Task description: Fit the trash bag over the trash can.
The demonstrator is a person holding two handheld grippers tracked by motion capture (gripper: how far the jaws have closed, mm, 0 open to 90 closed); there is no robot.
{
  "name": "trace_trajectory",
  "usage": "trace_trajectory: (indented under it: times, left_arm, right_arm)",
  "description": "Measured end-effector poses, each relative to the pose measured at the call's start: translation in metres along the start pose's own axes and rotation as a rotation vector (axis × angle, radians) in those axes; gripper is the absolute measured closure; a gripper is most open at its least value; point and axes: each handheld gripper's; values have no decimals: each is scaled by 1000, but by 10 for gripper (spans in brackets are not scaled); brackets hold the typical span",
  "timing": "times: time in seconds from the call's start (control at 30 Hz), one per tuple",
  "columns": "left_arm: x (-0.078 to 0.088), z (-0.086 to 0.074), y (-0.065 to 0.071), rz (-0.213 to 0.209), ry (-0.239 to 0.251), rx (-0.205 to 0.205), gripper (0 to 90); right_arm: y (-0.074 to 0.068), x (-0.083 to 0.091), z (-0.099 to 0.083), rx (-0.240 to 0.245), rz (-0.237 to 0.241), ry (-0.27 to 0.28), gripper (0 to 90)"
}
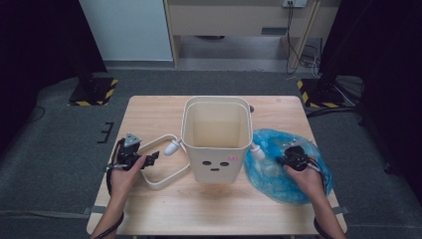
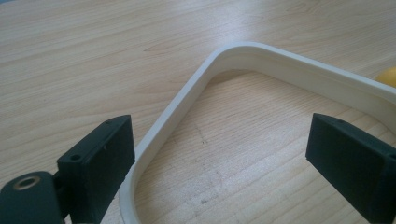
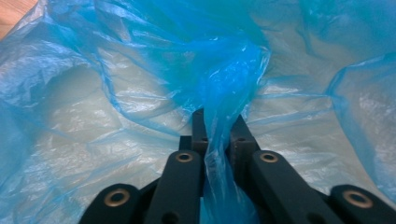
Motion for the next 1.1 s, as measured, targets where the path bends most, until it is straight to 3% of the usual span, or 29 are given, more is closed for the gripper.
trace_trajectory:
  times: [0.43, 0.6, 0.93, 1.03, 1.1]
  left_arm:
    - [4, -2, -4, 14, 11, 19, 74]
    - [4, -2, -5, 21, 13, 26, 76]
    - [3, -4, -6, 19, 18, 42, 76]
    - [4, -3, -6, 24, 13, 21, 76]
    - [4, -2, -6, 20, 26, 29, 76]
  right_arm:
    - [1, 28, 21, -72, 21, 10, 880]
    - [4, 37, 32, -127, 27, 19, 881]
    - [18, 26, 52, -228, 23, 39, 882]
    - [21, 20, 60, -259, 22, 51, 882]
    - [22, 17, 64, -286, 26, 57, 882]
Point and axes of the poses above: each handheld gripper's, and its own axes: x roughly backward along the jaws, z roughly out of its top, y roughly to its right, and after that the axes turned 3 degrees about -z, right-handed
